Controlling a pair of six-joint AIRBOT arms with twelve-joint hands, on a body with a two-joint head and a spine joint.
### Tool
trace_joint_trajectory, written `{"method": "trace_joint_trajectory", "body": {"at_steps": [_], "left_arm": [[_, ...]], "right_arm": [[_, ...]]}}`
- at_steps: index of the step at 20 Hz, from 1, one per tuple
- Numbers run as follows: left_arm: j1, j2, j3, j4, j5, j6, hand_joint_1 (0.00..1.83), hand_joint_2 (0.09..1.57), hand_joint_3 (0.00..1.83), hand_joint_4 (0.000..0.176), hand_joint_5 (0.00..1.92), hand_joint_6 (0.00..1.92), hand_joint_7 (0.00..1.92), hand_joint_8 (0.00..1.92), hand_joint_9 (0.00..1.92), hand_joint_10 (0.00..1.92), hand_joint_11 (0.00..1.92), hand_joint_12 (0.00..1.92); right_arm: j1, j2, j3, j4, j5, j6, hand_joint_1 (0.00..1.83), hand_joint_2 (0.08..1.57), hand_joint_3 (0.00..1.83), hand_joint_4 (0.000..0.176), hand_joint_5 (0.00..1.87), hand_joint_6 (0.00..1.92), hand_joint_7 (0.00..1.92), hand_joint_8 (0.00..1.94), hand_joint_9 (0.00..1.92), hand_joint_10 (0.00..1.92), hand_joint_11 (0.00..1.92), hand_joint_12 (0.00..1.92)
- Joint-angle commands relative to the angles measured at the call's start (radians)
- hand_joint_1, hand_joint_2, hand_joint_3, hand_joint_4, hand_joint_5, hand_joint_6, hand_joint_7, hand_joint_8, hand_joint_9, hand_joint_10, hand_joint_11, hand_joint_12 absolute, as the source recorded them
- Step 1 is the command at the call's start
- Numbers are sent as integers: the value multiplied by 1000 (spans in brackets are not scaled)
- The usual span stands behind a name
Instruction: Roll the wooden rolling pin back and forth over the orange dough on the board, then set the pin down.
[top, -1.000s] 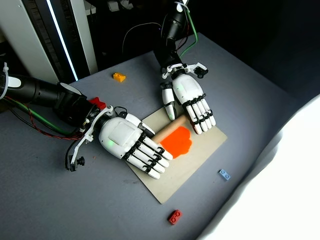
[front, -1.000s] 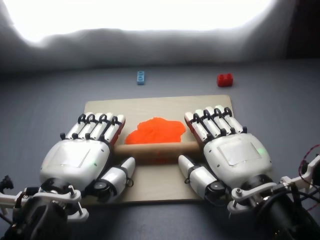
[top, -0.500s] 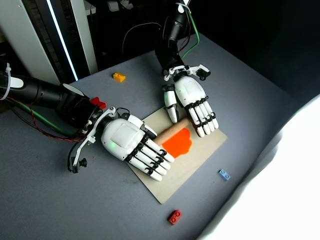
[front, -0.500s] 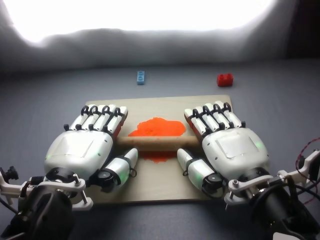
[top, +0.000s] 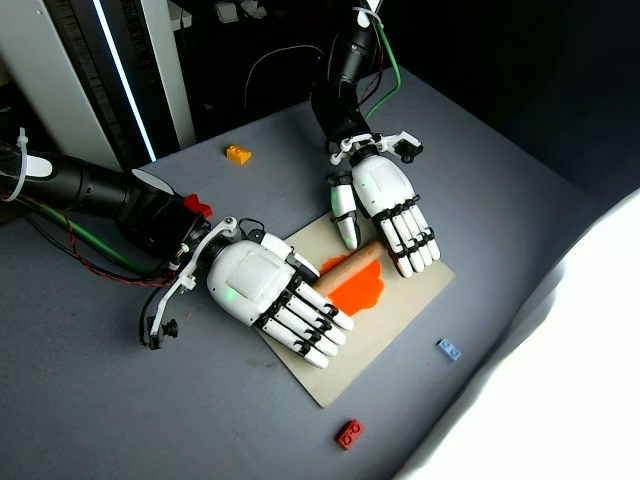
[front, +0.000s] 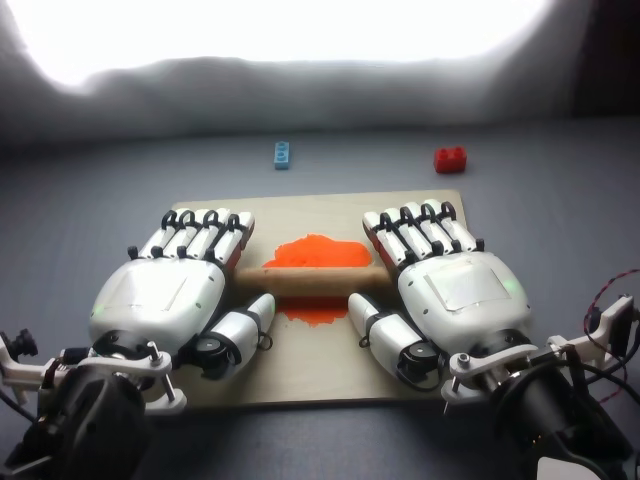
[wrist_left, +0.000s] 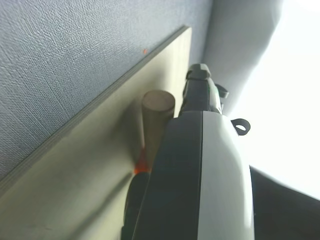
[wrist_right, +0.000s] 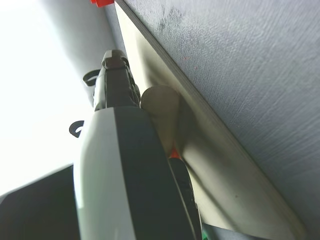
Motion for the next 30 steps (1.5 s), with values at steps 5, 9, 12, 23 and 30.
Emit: {"method": "trace_joint_trajectory", "body": {"at_steps": [5, 9, 12, 23, 30], "left_arm": [[-25, -5, 27, 46, -72, 5, 0, 1548, 16, 0, 0, 0, 0, 0, 0, 0, 0, 0], [-37, -9, 38, 41, -62, 5, 0, 1544, 13, 0, 0, 0, 0, 0, 0, 0, 0, 0], [-43, -13, 44, 38, -58, 7, 0, 1545, 12, 0, 0, 0, 0, 0, 0, 0, 0, 0], [-61, -29, 72, 32, -37, 9, 0, 1544, 9, 0, 0, 0, 0, 0, 0, 0, 0, 0], [-74, -41, 94, 24, -18, 12, 0, 1548, 9, 0, 0, 0, 0, 0, 0, 0, 0, 0]], "right_arm": [[18, 0, 16, -48, -74, 4, 0, 1519, 0, 0, 106, 18, 102, 17, 61, 17, 0, 0], [27, -4, 25, -41, -73, 9, 0, 1514, 0, 0, 96, 11, 94, 10, 56, 13, 0, 0], [29, -5, 29, -31, -68, 11, 0, 1513, 0, 0, 92, 9, 95, 9, 57, 12, 0, 0], [42, -8, 51, -26, -57, 22, 0, 1508, 0, 0, 90, 4, 91, 3, 58, 8, 0, 0], [56, -14, 74, -4, -50, 33, 0, 1506, 0, 0, 79, 0, 83, 0, 49, 2, 0, 0]]}}
